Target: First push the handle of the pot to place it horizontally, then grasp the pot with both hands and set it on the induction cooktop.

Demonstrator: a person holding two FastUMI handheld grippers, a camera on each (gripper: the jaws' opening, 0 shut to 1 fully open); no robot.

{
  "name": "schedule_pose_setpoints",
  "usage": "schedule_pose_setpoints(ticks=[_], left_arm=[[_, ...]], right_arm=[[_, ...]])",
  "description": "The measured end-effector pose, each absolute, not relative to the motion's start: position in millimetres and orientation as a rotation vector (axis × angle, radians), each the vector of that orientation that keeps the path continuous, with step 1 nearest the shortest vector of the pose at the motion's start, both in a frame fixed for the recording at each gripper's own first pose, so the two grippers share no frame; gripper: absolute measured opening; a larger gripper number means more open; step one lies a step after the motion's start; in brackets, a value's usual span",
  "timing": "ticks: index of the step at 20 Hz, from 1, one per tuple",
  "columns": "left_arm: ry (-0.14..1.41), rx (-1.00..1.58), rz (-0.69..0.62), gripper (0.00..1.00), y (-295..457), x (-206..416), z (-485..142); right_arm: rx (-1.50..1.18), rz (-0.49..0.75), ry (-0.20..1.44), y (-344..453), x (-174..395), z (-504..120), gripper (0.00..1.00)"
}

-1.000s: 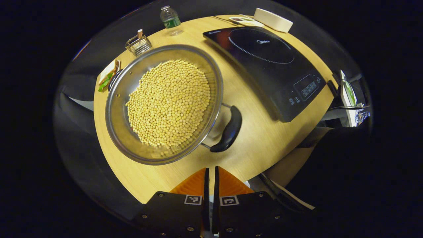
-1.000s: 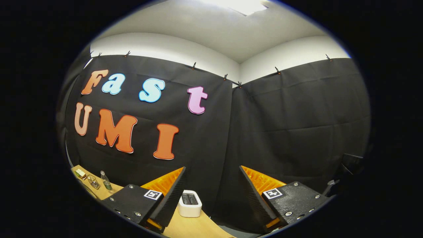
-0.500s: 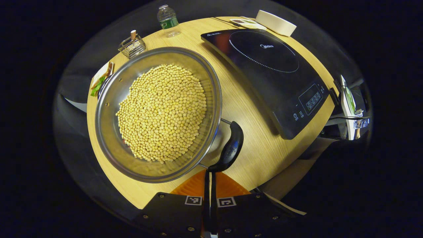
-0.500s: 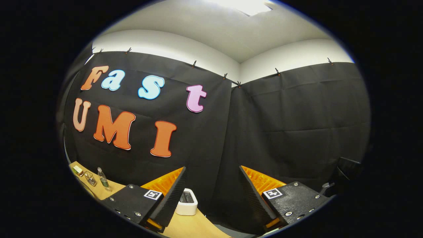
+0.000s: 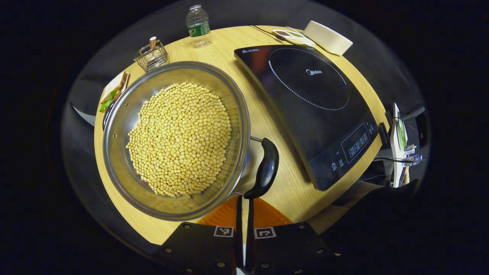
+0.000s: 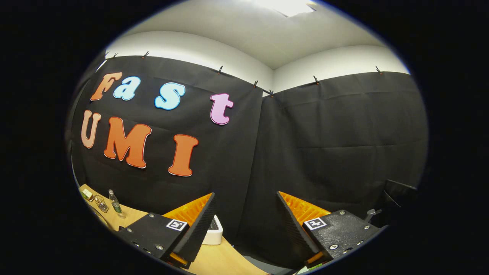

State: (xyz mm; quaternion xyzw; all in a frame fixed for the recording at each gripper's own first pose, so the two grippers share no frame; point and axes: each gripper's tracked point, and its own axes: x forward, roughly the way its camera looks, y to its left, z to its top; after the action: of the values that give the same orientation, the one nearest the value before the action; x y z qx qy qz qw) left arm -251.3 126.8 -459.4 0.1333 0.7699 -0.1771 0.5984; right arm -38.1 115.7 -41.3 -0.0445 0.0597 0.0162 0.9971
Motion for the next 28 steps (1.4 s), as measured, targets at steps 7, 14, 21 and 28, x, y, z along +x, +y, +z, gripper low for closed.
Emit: schedule_pose_setpoints(ticks=[7,14,21,28], left_arm=[[1.750,0.293,-0.423,0.03,106.0,-231.7,-460.2],[1.732,0.234,-0.390,0.02,96.0,-215.7,-469.7],[1.698,0.204,-0.353,0.02,82.8,-196.1,-475.8],[1.681,0.145,-0.300,0.02,73.7,-177.0,-484.8]], right_arm=[[-0.100,0.047,0.136,123.6,-40.6,-46.2,0.95],[-0.089,0.100,0.168,148.7,-43.4,-58.2,0.95],[-0.083,0.135,0.204,159.6,-50.6,-69.6,0.95],[-0.094,0.126,0.224,148.6,-59.9,-74.3,0.95]])
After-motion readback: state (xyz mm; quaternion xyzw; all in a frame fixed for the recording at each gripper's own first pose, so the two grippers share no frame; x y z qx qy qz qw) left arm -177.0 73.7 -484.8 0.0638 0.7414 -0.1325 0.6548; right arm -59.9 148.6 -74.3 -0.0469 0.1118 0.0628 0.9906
